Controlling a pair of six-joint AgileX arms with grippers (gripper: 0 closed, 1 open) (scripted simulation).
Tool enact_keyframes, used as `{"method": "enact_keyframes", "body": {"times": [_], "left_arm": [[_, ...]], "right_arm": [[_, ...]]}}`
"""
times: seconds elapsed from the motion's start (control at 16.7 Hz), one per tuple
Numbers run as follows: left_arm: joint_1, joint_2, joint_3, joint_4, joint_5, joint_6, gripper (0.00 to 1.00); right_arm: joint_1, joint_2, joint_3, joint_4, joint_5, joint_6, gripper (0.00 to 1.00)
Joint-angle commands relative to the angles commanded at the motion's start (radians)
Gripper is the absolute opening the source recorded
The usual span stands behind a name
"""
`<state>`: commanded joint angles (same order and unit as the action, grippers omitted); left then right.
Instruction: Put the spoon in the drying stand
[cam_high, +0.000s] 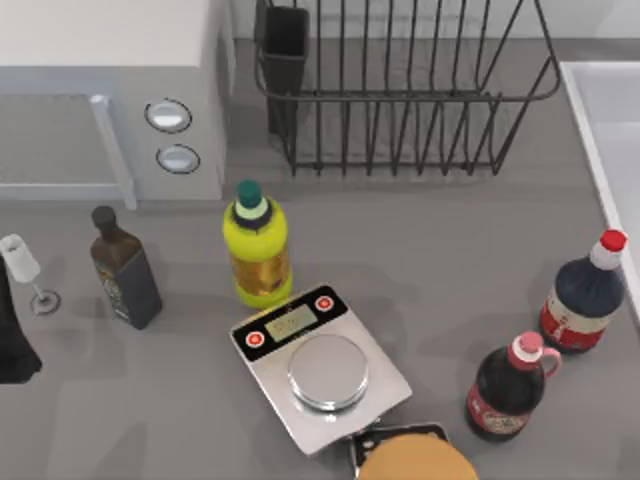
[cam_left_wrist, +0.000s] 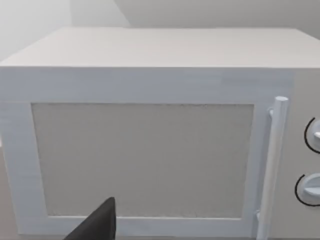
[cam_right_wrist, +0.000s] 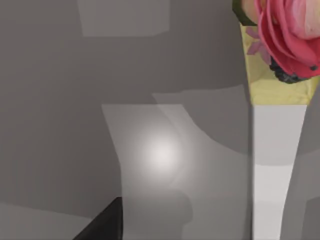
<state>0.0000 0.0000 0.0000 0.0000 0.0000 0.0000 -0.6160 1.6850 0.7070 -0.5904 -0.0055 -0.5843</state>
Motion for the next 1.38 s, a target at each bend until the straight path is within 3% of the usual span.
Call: {"method": "enact_keyframes", "body": {"times": [0.06, 0.84, 1.32, 1.38], "left_arm": [[0.000, 0.000, 0.000, 0.000, 0.000, 0.000, 1.00], [0.000, 0.000, 0.000, 0.000, 0.000, 0.000, 1.00], [0.000, 0.000, 0.000, 0.000, 0.000, 0.000, 1.00], [0.000, 0.000, 0.000, 0.000, 0.000, 0.000, 1.00]], "right_arm": [[0.000, 0.000, 0.000, 0.000, 0.000, 0.000, 1.00], [0.000, 0.000, 0.000, 0.000, 0.000, 0.000, 0.02], [0.000, 0.000, 0.000, 0.000, 0.000, 0.000, 0.00], [-0.002, -0.069, 0.034, -0.076, -0.014, 0.002, 0.00]]}}
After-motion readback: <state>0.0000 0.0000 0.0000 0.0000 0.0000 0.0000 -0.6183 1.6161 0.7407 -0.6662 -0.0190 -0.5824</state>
